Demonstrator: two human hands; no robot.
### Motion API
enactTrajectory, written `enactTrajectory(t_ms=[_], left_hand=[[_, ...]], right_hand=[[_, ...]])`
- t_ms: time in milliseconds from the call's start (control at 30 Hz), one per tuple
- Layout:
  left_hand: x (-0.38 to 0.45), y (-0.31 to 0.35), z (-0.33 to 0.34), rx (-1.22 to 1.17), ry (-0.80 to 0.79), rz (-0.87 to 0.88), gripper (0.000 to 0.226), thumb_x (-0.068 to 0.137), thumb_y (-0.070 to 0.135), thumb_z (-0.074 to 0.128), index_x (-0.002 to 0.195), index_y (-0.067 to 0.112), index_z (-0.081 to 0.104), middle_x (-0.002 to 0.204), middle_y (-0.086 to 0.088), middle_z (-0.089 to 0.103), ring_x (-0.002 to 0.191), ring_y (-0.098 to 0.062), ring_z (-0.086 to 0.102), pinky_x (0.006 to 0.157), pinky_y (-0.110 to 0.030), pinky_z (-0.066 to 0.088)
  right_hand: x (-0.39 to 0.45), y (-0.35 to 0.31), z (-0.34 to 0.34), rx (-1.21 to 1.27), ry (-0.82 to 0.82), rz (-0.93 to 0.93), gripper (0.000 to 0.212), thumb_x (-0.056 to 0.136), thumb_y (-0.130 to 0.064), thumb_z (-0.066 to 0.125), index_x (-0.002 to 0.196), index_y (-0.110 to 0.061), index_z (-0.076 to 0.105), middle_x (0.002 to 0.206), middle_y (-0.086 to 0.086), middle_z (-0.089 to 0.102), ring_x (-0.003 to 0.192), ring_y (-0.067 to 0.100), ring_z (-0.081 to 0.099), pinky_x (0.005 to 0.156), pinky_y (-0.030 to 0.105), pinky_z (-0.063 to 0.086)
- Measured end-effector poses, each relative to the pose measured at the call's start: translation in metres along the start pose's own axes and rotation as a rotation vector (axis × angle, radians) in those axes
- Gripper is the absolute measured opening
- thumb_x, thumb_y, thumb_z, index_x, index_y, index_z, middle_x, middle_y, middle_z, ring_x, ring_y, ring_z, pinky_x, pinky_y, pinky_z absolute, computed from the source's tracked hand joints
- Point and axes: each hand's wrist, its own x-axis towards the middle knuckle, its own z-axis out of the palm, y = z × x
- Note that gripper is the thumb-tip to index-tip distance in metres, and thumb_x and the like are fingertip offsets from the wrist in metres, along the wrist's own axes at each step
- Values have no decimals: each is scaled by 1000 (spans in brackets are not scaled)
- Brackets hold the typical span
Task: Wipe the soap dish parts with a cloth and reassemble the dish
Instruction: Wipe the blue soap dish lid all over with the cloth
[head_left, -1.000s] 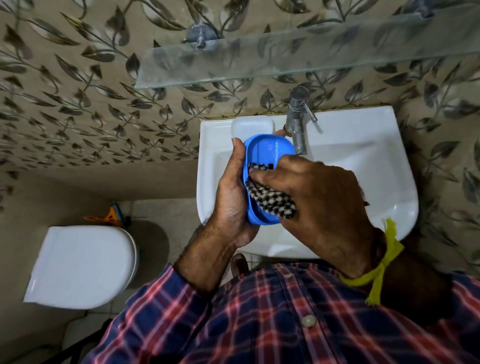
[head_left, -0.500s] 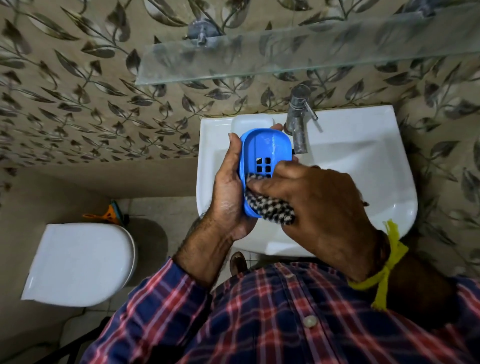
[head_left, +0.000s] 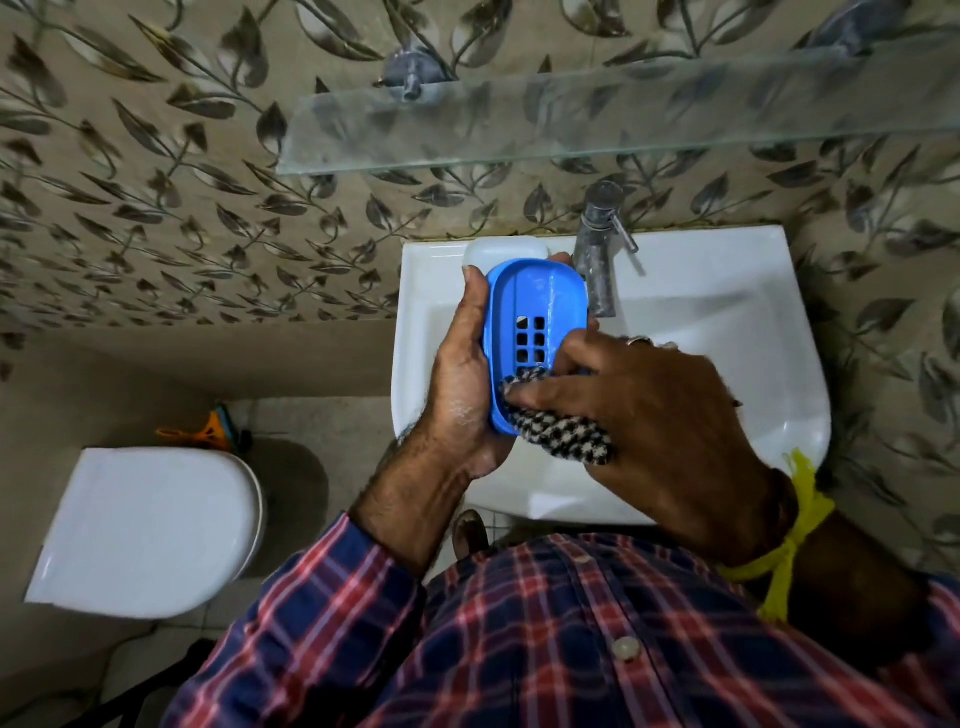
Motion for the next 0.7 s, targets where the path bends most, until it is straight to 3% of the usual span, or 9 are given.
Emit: enactTrajectory(t_ms=[133, 267, 333, 433, 567, 700], left_hand=[[1, 5, -2, 28, -33, 18, 79, 96, 75, 24, 139, 21, 60, 107, -13, 70, 91, -24, 66, 87, -38, 52], [5, 7, 0, 18, -3, 25, 78, 94, 77, 28, 133, 21, 66, 107, -12, 70, 92, -25, 67, 88, -38, 54], [6, 9, -1, 28, -17, 18, 79, 94, 77, 26, 137, 21, 62, 107, -13, 69, 91, -24, 66, 85, -38, 54], [6, 6, -2, 31, -25, 34, 78, 94, 76, 26, 136, 22, 63, 108, -12, 70, 92, -24, 68, 85, -38, 54], [9, 6, 2, 32, 21, 35, 78, 92, 78, 27, 119, 22, 75, 107, -14, 71, 91, -25, 70, 85, -37, 57], [8, 11, -2, 20, -2, 55, 78, 93, 78, 27, 125, 22, 71, 104, -12, 71, 90, -24, 69, 81, -36, 59]], right_hand=[[-3, 5, 1, -59, -53, -75, 44, 66, -16, 86, 105, -34, 76, 90, -1, 66, 66, 26, 66, 50, 34, 50], [2, 10, -1, -2, 29, -17, 25, 78, -24, 71, 101, -32, 76, 89, 2, 66, 69, 29, 67, 53, 36, 52], [3, 9, 3, -22, -15, -44, 34, 70, -19, 84, 101, -31, 77, 91, 3, 66, 69, 29, 67, 52, 37, 54], [0, 13, 1, -94, -38, -46, 44, 59, -14, 90, 97, -29, 76, 89, 2, 65, 65, 28, 65, 50, 35, 51], [4, 13, 2, -76, 39, 23, 34, 65, -20, 85, 97, -30, 77, 90, 2, 66, 68, 28, 66, 53, 33, 50], [3, 8, 4, -99, 12, 12, 42, 58, -19, 92, 96, -28, 77, 91, 3, 66, 66, 28, 66, 52, 34, 52]])
